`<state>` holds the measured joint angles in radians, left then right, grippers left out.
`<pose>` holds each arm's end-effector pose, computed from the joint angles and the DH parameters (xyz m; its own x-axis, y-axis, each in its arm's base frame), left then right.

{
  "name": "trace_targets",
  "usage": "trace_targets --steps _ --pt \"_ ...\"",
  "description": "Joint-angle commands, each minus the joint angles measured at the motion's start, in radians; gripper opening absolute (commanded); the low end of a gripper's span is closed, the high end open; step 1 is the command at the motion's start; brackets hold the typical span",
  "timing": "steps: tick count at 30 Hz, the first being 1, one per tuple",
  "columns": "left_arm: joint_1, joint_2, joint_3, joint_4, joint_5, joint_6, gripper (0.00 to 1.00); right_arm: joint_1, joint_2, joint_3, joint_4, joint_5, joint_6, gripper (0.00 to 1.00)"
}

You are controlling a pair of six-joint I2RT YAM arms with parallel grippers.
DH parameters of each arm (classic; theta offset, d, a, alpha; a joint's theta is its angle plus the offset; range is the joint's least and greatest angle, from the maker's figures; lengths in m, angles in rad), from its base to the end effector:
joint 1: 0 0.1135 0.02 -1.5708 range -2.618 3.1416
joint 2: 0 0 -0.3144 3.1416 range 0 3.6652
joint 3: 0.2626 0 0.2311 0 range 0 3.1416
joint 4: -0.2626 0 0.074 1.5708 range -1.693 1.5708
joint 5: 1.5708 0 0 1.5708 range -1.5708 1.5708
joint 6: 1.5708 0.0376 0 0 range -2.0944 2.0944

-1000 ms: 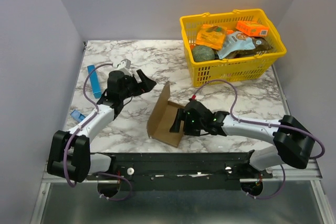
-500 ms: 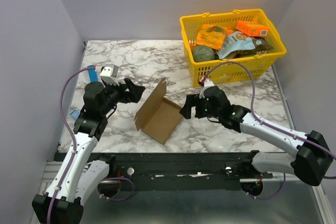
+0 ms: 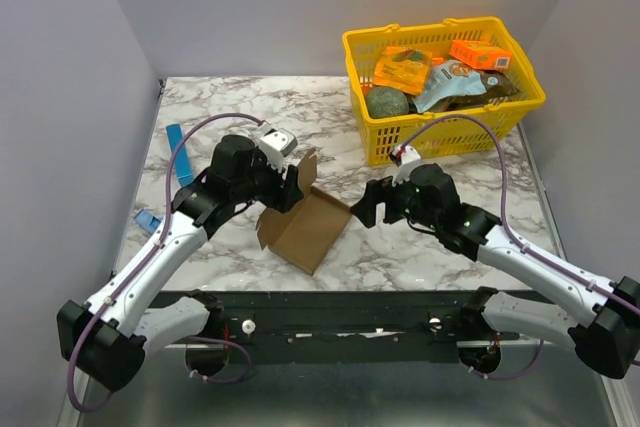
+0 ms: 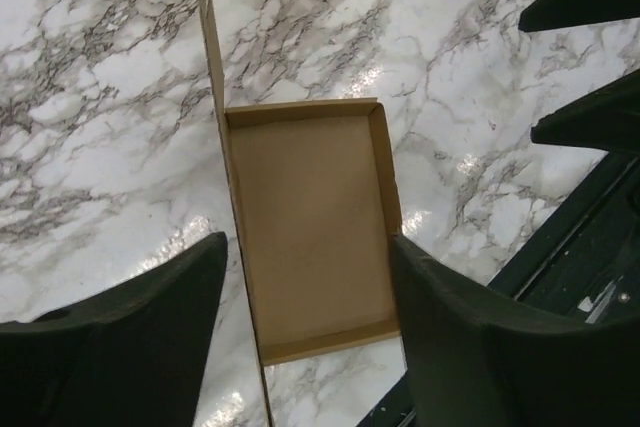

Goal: Fold the paper box

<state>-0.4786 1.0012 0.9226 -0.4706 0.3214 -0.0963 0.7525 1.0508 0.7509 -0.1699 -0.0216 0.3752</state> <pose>0.1465 -0.0894 0.3633 -0.5262 0.1702 -0.8331 0.6284 0.7379 -0.2461 0.1412 0.1333 0.3272 -0.5630 -0.0253 -0.8260 -0.5277 0.7802 0.3359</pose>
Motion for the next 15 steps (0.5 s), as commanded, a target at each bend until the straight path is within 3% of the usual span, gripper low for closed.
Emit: trace_targets --steps 1,5,9,11,15 --pt "-0.043 0.102 0.065 -0.069 -0.105 0.09 0.62 -0.002 -0.072 -0.024 -0.074 0.041 -0.025 0.97" --pt "-0.074 0.157 0.09 -0.071 -0.136 0.157 0.36 -0.004 -0.121 -0.012 -0.128 0.055 -0.062 0.97" --pt "-0.097 0.195 0.084 -0.031 -0.084 0.248 0.24 -0.005 -0.146 -0.022 -0.137 0.06 -0.091 0.97" --pt "-0.106 0.211 0.09 -0.026 -0.029 0.28 0.09 -0.004 -0.138 -0.025 -0.138 0.055 -0.104 0.97" --pt "-0.118 0.229 0.117 -0.036 0.076 0.378 0.0 -0.004 -0.106 -0.033 -0.123 0.077 -0.122 0.97"
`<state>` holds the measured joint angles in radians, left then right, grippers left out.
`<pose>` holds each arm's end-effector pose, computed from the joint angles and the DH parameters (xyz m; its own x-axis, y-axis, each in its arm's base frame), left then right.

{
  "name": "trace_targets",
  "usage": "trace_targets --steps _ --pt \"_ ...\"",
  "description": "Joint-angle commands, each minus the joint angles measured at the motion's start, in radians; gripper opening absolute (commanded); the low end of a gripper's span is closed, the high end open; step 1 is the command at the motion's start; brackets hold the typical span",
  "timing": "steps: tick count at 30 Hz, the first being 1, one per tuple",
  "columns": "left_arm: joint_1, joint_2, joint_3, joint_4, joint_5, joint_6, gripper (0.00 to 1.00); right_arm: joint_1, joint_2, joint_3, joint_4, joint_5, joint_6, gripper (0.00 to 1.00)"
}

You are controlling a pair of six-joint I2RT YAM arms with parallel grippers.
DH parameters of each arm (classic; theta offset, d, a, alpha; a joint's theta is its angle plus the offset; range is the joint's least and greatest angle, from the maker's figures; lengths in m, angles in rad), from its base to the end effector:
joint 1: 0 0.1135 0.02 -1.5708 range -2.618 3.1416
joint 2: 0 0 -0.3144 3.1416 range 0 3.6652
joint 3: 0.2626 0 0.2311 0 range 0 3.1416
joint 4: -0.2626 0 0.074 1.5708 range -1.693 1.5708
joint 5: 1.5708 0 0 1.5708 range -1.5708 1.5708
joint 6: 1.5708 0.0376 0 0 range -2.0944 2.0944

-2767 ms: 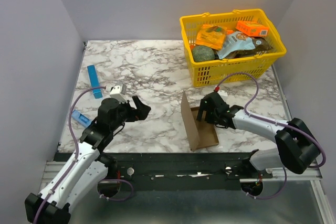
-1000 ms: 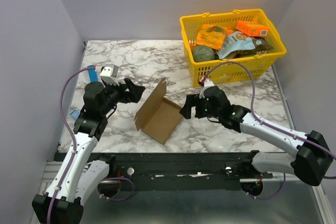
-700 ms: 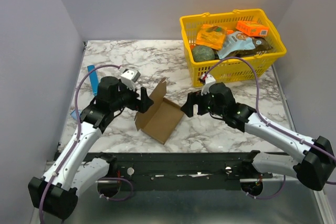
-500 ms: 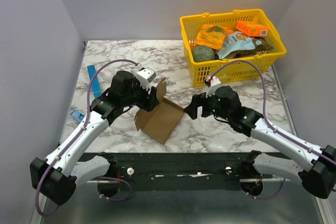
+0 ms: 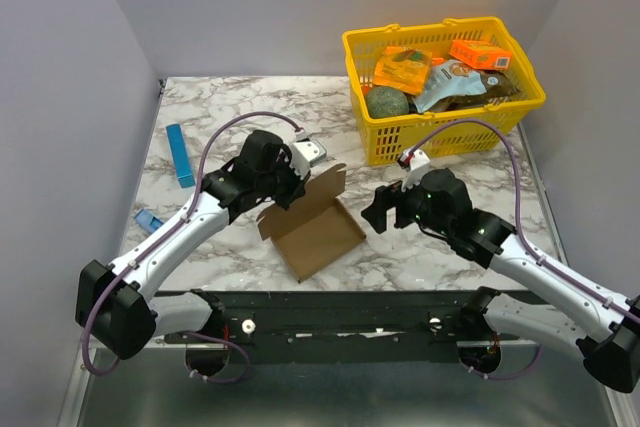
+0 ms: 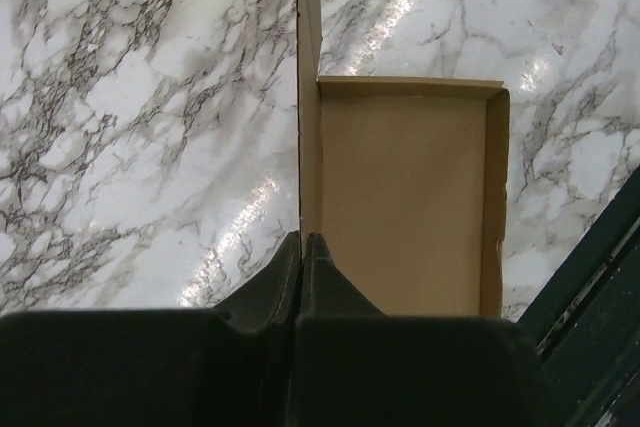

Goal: Fold the paper box

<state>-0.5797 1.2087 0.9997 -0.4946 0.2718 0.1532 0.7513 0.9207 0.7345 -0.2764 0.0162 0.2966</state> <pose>0.1814 -0.1308 0.3486 -0.4283 0.4561 -0.7801 0.7734 0.6316 -0.0553 0.1173 0.1088 0.3316 -0.5083 -0.0749 -0.8579 -0.5472 0.7973 0.2546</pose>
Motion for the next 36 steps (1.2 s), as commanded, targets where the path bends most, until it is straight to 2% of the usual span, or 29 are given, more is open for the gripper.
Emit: trace_targets --steps 1,7,8,10,12,14,16,18,20,25,26,29,34,36 --pt "-0.019 0.028 0.049 -0.015 0.142 0.144 0.0 -0.003 0.027 -0.029 -0.004 0.039 -0.063 0.97" --pt "-0.04 0.089 0.126 -0.047 0.216 0.261 0.0 -0.004 0.026 -0.127 0.193 0.079 -0.12 0.97" --pt "-0.046 0.103 0.141 -0.055 0.214 0.267 0.13 -0.004 0.024 -0.159 0.219 0.074 -0.137 0.97" --pt "-0.054 0.141 0.16 -0.062 0.185 0.264 0.23 -0.003 0.017 -0.184 0.267 0.067 -0.143 0.97" --pt "-0.052 0.149 0.165 -0.029 0.109 0.221 0.53 -0.004 0.012 -0.205 0.307 0.062 -0.146 0.97" --pt "-0.048 0.124 0.133 0.061 0.072 0.195 0.74 -0.004 -0.002 -0.218 0.319 0.057 -0.149 0.97" --pt "-0.045 0.083 0.114 0.123 0.008 0.163 0.84 -0.004 -0.017 -0.236 0.333 0.068 -0.152 0.97" --pt "-0.04 0.054 0.102 0.197 -0.041 0.138 0.99 -0.004 -0.048 -0.251 0.356 0.083 -0.157 0.98" --pt "-0.026 -0.004 0.082 0.287 -0.109 0.088 0.99 -0.006 -0.063 -0.267 0.37 0.091 -0.172 0.99" --pt "0.017 -0.148 0.028 0.393 -0.152 -0.038 0.99 -0.058 -0.01 -0.212 0.385 0.03 -0.178 0.96" --pt "0.02 -0.173 -0.011 0.422 -0.22 -0.102 0.99 -0.069 0.01 -0.186 0.391 0.006 -0.189 0.96" --pt "0.041 -0.288 -0.138 0.481 -0.299 -0.228 0.99 -0.13 0.087 -0.146 0.396 -0.074 -0.2 0.96" --pt "0.086 -0.493 -0.309 0.423 -0.374 -0.484 0.99 -0.207 0.15 -0.116 0.436 -0.202 -0.249 0.93" --pt "0.103 -0.558 -0.395 0.374 -0.341 -0.53 0.99 -0.22 0.173 -0.112 0.453 -0.231 -0.278 0.91"
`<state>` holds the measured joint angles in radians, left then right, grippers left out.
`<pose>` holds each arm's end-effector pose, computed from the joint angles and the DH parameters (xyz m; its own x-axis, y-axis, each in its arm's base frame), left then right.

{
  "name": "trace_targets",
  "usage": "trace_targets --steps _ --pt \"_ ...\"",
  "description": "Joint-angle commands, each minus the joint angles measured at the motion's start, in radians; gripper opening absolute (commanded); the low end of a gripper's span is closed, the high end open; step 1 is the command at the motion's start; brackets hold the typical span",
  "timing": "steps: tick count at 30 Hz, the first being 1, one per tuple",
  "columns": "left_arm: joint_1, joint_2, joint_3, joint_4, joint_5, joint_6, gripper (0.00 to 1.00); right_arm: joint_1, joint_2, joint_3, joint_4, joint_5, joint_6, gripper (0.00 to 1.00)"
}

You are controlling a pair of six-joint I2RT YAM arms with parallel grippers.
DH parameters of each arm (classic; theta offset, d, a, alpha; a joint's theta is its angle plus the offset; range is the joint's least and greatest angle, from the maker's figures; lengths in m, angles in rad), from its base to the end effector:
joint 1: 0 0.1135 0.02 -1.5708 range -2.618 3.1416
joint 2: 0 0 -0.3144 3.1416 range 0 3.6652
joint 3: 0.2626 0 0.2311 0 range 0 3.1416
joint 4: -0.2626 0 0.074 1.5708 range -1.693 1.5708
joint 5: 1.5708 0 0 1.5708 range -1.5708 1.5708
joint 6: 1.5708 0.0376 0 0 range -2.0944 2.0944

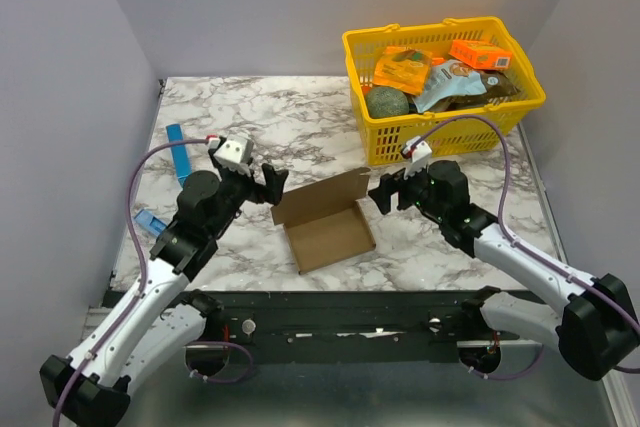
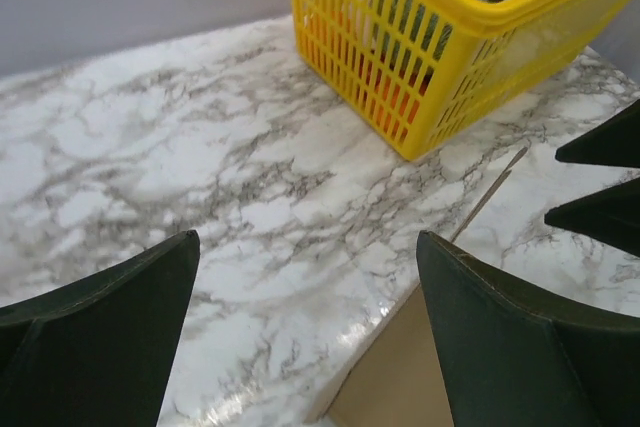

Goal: Fold the paper box

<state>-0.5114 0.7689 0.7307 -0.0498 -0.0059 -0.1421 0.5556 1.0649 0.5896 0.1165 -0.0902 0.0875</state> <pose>0.1139 -0.0637 0.3737 -0.1444 -0.0813 -0.9862 0.4685 0.8722 -0.1406 0.1663 0.1073 0.3006 -0.3494 -0.1144 -0.9300 -0.5686 0.8148 0.1133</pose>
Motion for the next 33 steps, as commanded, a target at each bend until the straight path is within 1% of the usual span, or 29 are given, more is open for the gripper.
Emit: trace_targets --steps 1,2,3,4,5,7,9,12,14,18,22,23,26,29,30,32,33 --pt "0.039 -0.193 -0.157 -0.082 -0.048 -0.285 0.99 -0.028 0.035 0.035 0.066 -0.158 -0.078 0.9" --pt "0.039 -0.236 -0.216 -0.097 -0.046 -0.312 0.99 -0.036 0.052 0.033 0.071 -0.17 -0.078 0.89" --pt "0.039 -0.281 -0.244 -0.102 -0.046 -0.341 0.99 -0.043 0.056 0.033 0.083 -0.183 -0.078 0.89" --pt "0.039 -0.365 -0.269 -0.107 -0.043 -0.37 0.99 -0.048 0.066 0.026 0.089 -0.207 -0.107 0.89" --pt "0.04 -0.402 -0.299 -0.129 -0.049 -0.378 0.99 -0.051 0.07 0.023 0.1 -0.22 -0.111 0.89" --pt "0.04 -0.488 -0.32 -0.154 -0.08 -0.39 0.99 -0.059 0.084 0.015 0.129 -0.247 -0.112 0.88" --pt "0.04 -0.511 -0.353 -0.115 -0.034 -0.407 0.99 -0.065 0.098 0.004 0.159 -0.253 -0.111 0.89" --pt "0.039 -0.45 -0.347 -0.13 0.004 -0.41 0.97 -0.069 0.124 0.016 0.173 -0.273 -0.118 0.89" --pt "0.036 -0.404 -0.355 -0.108 0.043 -0.404 0.96 -0.069 0.15 0.025 0.181 -0.286 -0.132 0.89" --pt "0.027 -0.422 -0.389 -0.087 0.04 -0.41 0.97 -0.074 0.181 0.045 0.195 -0.312 -0.153 0.86" --pt "-0.001 -0.456 -0.432 -0.117 0.014 -0.435 0.98 -0.082 0.19 0.045 0.209 -0.324 -0.169 0.85" --pt "-0.03 -0.46 -0.439 -0.123 -0.014 -0.432 0.98 -0.082 0.198 0.05 0.209 -0.332 -0.172 0.85" --pt "-0.056 -0.444 -0.438 -0.114 -0.058 -0.406 0.98 -0.083 0.211 0.059 0.215 -0.35 -0.169 0.83" --pt "-0.058 -0.372 -0.441 -0.069 -0.031 -0.384 0.93 -0.083 0.221 0.061 0.222 -0.361 -0.164 0.8" --pt "-0.058 -0.349 -0.439 -0.059 -0.029 -0.378 0.88 -0.083 0.222 0.061 0.224 -0.364 -0.164 0.77" --pt "-0.058 -0.286 -0.435 -0.042 -0.037 -0.363 0.83 -0.083 0.224 0.061 0.227 -0.374 -0.163 0.73" --pt "-0.058 -0.269 -0.429 -0.038 -0.055 -0.343 0.81 -0.083 0.225 0.061 0.229 -0.378 -0.161 0.69"
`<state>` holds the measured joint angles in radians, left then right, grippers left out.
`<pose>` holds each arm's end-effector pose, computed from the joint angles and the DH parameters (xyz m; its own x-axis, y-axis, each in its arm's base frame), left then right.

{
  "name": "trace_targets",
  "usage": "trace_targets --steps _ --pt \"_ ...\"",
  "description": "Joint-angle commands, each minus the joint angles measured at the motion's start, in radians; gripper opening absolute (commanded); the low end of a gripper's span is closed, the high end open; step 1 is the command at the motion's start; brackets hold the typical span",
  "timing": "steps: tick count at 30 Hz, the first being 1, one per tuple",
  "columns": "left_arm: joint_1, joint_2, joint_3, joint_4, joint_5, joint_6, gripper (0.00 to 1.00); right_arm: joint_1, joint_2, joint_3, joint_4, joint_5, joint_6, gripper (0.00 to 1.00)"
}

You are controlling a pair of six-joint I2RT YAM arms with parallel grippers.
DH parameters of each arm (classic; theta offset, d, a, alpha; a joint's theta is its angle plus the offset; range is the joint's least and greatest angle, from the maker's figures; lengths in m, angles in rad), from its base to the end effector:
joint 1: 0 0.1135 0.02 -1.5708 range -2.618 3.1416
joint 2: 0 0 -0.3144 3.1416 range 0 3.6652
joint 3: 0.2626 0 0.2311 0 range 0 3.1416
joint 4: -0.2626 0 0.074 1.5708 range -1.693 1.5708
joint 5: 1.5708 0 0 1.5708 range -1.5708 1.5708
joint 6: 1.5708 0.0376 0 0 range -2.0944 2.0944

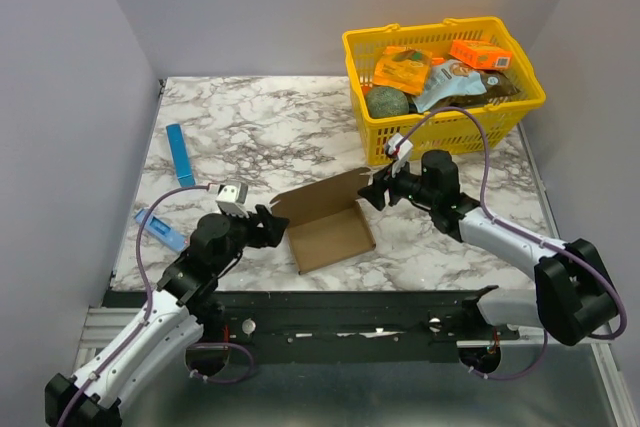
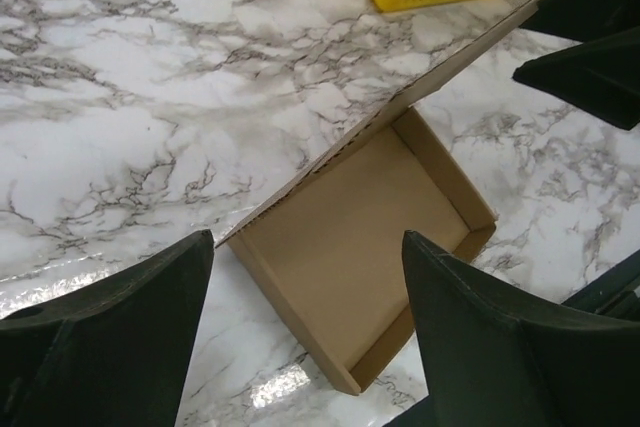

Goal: Fold the paper box

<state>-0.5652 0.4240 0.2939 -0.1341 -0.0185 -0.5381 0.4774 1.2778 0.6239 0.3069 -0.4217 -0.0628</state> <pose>0.0597 -0.0370 0.2442 -0.4561 -0.3175 -0.8314 0.3339 0.8049 -0.4906 0.2102 0.1261 0.2895 -0.2537 -0.1957 -0.9473 -0.7785 0.6225 0.0799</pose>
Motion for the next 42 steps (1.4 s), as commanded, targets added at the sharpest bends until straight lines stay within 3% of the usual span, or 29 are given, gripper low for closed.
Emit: trace_targets --steps 1,8,10,12,19,27,42 --pt "-0.004 0.102 0.011 0.056 -0.047 0.062 0.79 -0.005 0.015 0.028 0.038 -0.049 -0.014 0.67" --pt "-0.007 0.128 -0.007 0.129 -0.061 0.121 0.74 -0.005 0.038 0.039 0.04 -0.072 -0.019 0.57" --pt "-0.006 0.127 -0.015 0.16 -0.04 0.138 0.61 -0.005 0.045 0.043 0.041 -0.074 -0.019 0.56" --pt "-0.007 0.128 -0.022 0.185 -0.029 0.142 0.54 -0.005 0.052 0.046 0.04 -0.075 -0.017 0.54" --pt "-0.009 0.183 -0.03 0.246 0.017 0.17 0.45 -0.005 0.057 0.048 0.038 -0.084 -0.014 0.44" --pt "-0.015 0.22 -0.021 0.251 0.017 0.182 0.18 -0.005 0.052 0.062 0.015 -0.118 0.0 0.33" --pt "-0.042 0.26 0.013 0.257 -0.034 0.199 0.1 -0.005 0.022 0.042 0.004 -0.164 0.037 0.25"
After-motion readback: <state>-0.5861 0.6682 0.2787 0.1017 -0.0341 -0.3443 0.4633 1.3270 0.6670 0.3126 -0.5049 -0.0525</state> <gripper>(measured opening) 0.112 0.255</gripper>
